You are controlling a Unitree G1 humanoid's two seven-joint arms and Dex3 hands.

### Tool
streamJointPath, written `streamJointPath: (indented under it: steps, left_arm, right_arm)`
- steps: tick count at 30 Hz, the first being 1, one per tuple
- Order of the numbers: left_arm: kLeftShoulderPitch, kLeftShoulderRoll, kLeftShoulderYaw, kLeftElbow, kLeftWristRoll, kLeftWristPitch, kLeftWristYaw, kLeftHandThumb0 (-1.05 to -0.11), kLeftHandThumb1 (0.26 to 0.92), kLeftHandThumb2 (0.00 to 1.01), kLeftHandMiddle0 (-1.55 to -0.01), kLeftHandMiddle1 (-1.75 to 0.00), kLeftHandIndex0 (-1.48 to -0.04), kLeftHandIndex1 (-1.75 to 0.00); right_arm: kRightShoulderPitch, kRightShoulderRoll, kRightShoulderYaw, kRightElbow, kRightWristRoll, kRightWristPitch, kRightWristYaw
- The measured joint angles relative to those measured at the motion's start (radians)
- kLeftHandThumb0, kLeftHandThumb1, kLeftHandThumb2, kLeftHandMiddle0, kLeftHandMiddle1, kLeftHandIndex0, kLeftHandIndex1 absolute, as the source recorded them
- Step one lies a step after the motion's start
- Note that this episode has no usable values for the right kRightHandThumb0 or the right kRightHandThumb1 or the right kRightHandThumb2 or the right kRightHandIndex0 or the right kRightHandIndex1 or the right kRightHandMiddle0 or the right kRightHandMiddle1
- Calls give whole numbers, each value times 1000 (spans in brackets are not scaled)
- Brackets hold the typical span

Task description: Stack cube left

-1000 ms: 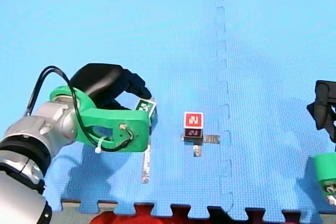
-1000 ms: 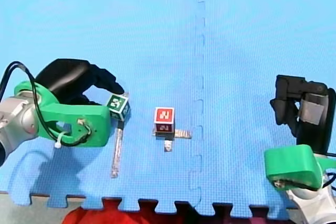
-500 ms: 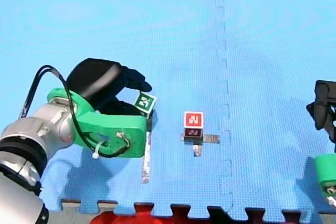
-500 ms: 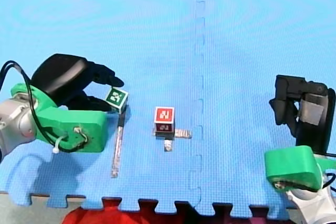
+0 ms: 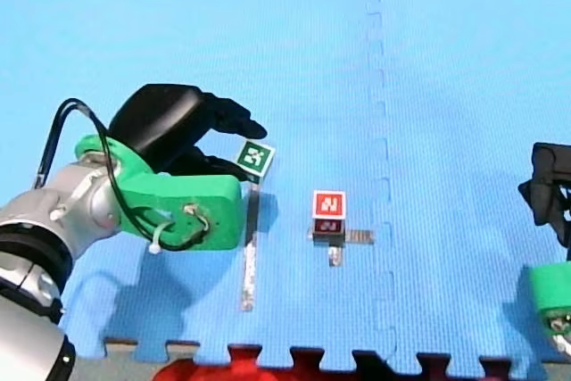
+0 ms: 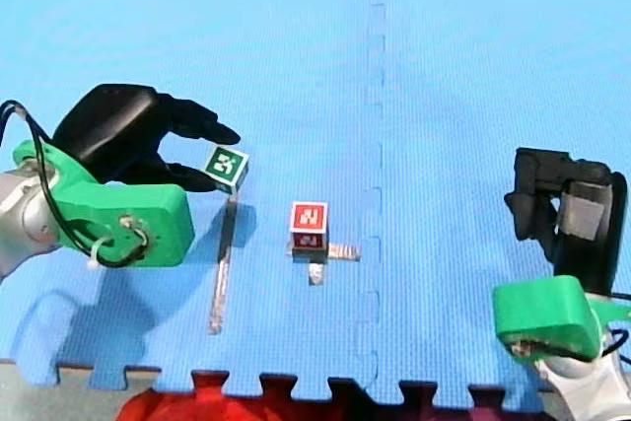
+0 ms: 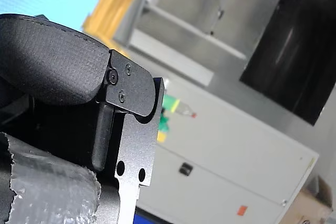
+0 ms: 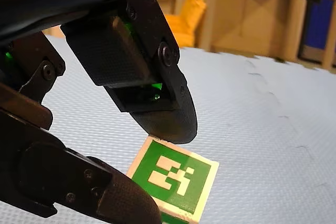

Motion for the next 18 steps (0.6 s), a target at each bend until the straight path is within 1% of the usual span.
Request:
streamJointPath:
  steps: [2, 7, 12, 18]
  left_arm:
    - [-7, 1, 18, -8, -24, -8, -51, -432, 807, 7, -931, -1746, -1326, -36]
    - [-12, 0, 51, -25, -65, -12, -129, -437, 803, 3, -910, -1746, -1317, -27]
    - [-12, -8, 91, -32, -123, 13, -236, -443, 800, 0, -898, -1746, -1317, -23]
    - [-11, -13, 109, -44, -143, 35, -295, -455, 797, 0, -873, -1746, -1320, -20]
  right_arm:
    - [0, 0, 2, 7, -1, 1, -5]
    - [-2, 0, 4, 20, -2, 10, -13]
    - [-4, 0, 7, 33, -2, 14, -18]
    - [-8, 0, 11, 47, -2, 14, -26]
